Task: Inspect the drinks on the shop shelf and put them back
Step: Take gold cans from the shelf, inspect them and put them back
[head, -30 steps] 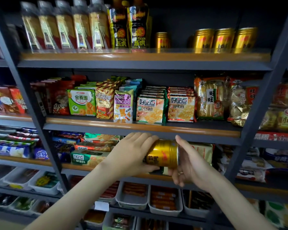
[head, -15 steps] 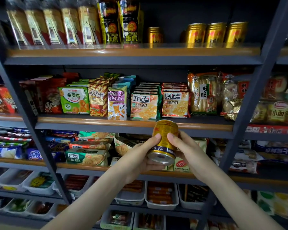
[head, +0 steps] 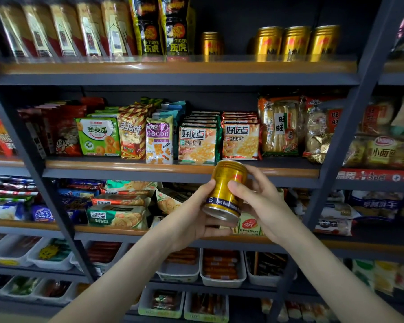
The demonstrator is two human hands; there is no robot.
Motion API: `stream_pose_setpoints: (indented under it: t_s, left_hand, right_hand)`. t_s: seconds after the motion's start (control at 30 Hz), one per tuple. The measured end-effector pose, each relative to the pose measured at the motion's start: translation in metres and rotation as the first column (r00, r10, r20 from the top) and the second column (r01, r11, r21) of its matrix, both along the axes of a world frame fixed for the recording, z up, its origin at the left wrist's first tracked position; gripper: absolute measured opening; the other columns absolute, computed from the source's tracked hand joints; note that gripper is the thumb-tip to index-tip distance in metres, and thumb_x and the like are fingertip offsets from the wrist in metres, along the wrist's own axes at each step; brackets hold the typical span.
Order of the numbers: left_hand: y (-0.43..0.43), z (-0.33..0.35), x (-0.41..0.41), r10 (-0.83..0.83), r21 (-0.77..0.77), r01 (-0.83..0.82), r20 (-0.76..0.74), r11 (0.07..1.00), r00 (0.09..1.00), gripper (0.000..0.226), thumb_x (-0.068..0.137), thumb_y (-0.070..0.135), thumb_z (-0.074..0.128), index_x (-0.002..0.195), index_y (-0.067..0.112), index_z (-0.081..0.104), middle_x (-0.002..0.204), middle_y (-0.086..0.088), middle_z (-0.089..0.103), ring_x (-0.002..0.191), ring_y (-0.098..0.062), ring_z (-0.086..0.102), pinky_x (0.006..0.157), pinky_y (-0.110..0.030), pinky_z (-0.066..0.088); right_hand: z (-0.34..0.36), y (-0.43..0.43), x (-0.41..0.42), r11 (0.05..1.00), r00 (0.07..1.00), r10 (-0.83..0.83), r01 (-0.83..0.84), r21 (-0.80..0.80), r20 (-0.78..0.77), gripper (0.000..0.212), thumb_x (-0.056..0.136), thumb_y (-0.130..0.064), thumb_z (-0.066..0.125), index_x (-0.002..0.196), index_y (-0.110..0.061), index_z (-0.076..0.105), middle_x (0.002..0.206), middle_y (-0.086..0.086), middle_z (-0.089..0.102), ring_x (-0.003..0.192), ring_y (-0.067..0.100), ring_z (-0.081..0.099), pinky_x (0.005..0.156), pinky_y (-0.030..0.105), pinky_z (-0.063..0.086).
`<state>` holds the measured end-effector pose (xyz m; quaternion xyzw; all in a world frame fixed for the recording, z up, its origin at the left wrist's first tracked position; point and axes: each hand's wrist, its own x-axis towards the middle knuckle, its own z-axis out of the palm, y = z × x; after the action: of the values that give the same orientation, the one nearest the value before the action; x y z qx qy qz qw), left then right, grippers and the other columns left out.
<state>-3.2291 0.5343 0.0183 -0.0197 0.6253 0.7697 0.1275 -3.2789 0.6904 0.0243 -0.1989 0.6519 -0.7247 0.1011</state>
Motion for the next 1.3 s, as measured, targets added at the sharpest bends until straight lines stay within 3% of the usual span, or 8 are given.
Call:
stream_pose_setpoints:
  t_s: [0.1,0.23,0.3,0.43,0.67,0.8,1.07,1.3]
  left_hand:
    - [0.002,-0.001,-0.001,0.048,-0.259,-0.078,-0.121,0.963,0.992,0.059,0.073,0.064,0.068,0.117,0.026,0.058,0.118,-0.001,0.066,0.104,-0.016,0.066,0.086,-0.031,0.056]
    - [-0.003,0.001,-0.002,0.028,-0.597,-0.307,-0.429,0.741,0.903,0.071,0.059,0.058,0.084,0.118,0.038,0.05,0.108,0.015,0.066,0.098,0.001,0.062,0.087,-0.022,0.05]
    - [-0.002,0.006,-0.003,0.002,-0.608,-0.389,-0.538,0.692,0.843,0.066,0.065,0.041,0.086,0.12,0.038,0.049,0.104,0.016,0.067,0.092,0.003,0.063,0.081,-0.017,0.05]
    - [0.001,0.015,-0.01,0.006,-0.561,-0.422,-0.597,0.712,0.803,0.064,0.069,0.026,0.087,0.124,0.027,0.054,0.107,0.012,0.069,0.095,0.001,0.065,0.086,-0.022,0.053]
    - [-0.001,0.05,-0.025,-0.009,-0.545,-0.34,-0.539,0.766,0.842,0.055,0.068,0.025,0.086,0.114,0.034,0.056,0.109,0.014,0.067,0.101,0.004,0.062,0.088,-0.018,0.049]
    - [0.008,0.076,-0.036,-0.018,-0.506,-0.297,-0.527,0.81,0.849,0.046,0.069,0.019,0.084,0.108,0.029,0.061,0.102,0.006,0.072,0.094,-0.006,0.068,0.084,-0.021,0.054]
    - [0.022,0.109,-0.067,0.014,-0.537,-0.433,-0.617,0.724,0.787,0.045,0.064,0.025,0.089,0.1,0.033,0.063,0.095,0.015,0.072,0.09,0.002,0.066,0.079,-0.014,0.051]
    - [0.013,0.151,-0.086,-0.116,-0.563,-0.679,-0.803,0.47,0.585,0.061,0.063,0.039,0.086,0.103,0.056,0.043,0.094,0.03,0.061,0.091,0.014,0.057,0.073,-0.001,0.042]
  right_hand:
    - [0.004,0.0,0.0,0.994,0.984,-0.065,0.079,0.078,-0.164,0.051,0.072,-0.036,0.077,0.111,-0.051,0.05,0.125,-0.007,0.054,0.111,0.011,0.057,0.093,0.034,0.051]
    - [0.006,0.004,0.002,0.956,0.921,-0.055,0.16,0.245,-0.386,0.062,0.074,-0.029,0.081,0.122,-0.047,0.045,0.128,-0.015,0.048,0.121,0.01,0.048,0.099,0.043,0.047]
    - [0.006,0.005,0.002,0.936,0.88,-0.067,0.219,0.277,-0.47,0.07,0.074,-0.03,0.082,0.127,-0.048,0.04,0.134,-0.014,0.042,0.125,0.008,0.042,0.101,0.042,0.046]
    - [0.012,0.01,-0.001,0.917,0.788,-0.001,0.247,0.315,-0.616,0.083,0.079,-0.028,0.077,0.131,-0.059,0.02,0.142,-0.013,0.028,0.123,-0.005,0.031,0.093,0.006,0.037]
    - [0.052,0.041,-0.014,0.684,0.458,0.392,0.435,0.586,-0.798,0.104,0.08,-0.051,0.07,0.143,-0.056,-0.013,0.151,-0.024,-0.01,0.138,-0.005,-0.008,0.104,0.031,0.037]
    - [0.071,0.046,-0.025,0.589,0.317,0.437,0.607,0.534,-0.842,0.111,0.082,-0.047,0.071,0.145,-0.042,-0.02,0.152,-0.015,-0.006,0.141,0.002,-0.007,0.11,0.022,0.002]
    - [0.106,0.062,-0.043,0.638,0.412,0.399,0.517,0.571,-0.819,0.113,0.08,-0.057,0.067,0.141,-0.048,-0.028,0.144,-0.031,-0.025,0.129,-0.014,-0.011,0.107,0.017,0.025]
    - [0.164,0.045,-0.083,0.817,0.489,0.242,0.363,0.447,-0.838,0.086,0.076,-0.062,0.059,0.13,-0.072,-0.007,0.139,-0.043,0.002,0.129,-0.014,0.013,0.106,0.021,0.029]
